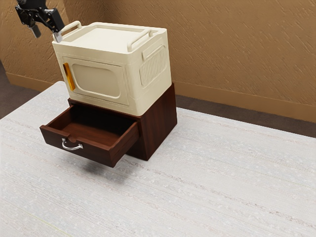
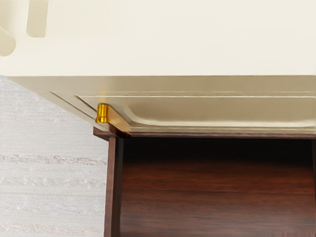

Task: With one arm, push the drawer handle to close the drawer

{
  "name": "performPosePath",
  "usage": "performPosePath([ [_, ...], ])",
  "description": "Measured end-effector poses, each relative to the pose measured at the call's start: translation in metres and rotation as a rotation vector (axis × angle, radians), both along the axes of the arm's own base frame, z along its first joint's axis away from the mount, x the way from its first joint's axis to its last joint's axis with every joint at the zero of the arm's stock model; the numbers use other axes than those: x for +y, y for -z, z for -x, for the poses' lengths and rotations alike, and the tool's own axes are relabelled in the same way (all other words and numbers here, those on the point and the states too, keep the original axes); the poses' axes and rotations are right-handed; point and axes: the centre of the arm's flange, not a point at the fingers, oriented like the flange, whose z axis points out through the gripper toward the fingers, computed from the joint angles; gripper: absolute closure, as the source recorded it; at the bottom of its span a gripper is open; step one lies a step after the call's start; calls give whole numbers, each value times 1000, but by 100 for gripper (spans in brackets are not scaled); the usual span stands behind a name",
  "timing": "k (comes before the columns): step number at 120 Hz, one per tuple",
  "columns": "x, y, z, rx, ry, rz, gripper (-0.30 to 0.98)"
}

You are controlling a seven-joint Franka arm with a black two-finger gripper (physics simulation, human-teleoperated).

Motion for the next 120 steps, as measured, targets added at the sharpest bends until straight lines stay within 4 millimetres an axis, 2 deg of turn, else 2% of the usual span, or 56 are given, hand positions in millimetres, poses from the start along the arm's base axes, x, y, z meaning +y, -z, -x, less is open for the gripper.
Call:
performPosePath([
  [17, 0, 1, 0, 2, 7, -1, 2],
  [23, -2, -9, 6, -15, 12, -4, 2],
  [27, -6, -39, 21, -74, 21, -13, 2],
  [34, -19, -96, 62, -170, 43, -15, 2],
  [37, -24, -111, 79, -186, 51, -9, 2],
  [41, -27, -122, 94, -189, 56, -1, 2],
  [50, -23, -117, 109, -139, 42, 23, 2],
  [57, -28, -108, 124, -97, 59, 53, 2],
  [65, -36, -84, 141, -27, 86, 95, 2],
  [67, -35, -74, 150, -6, 88, 111, 2],
  [72, -37, -56, 179, 25, 87, 128, 2],
  [77, -51, -37, 219, 47, 79, 119, 2],
  [81, -63, -12, 245, 72, 71, 110, 2],
  [84, -73, 16, 261, 103, 70, 113, 2],
  [90, -86, 68, 281, 157, 66, 123, 2],
  [97, -93, 118, 295, 207, 54, 135, 2],
  [105, -98, 175, 301, 266, 42, 148, 2],
  [113, -104, 218, 302, 314, 38, 164, 2],
  [120, -100, 242, 302, 341, 6, 179, 2],
])
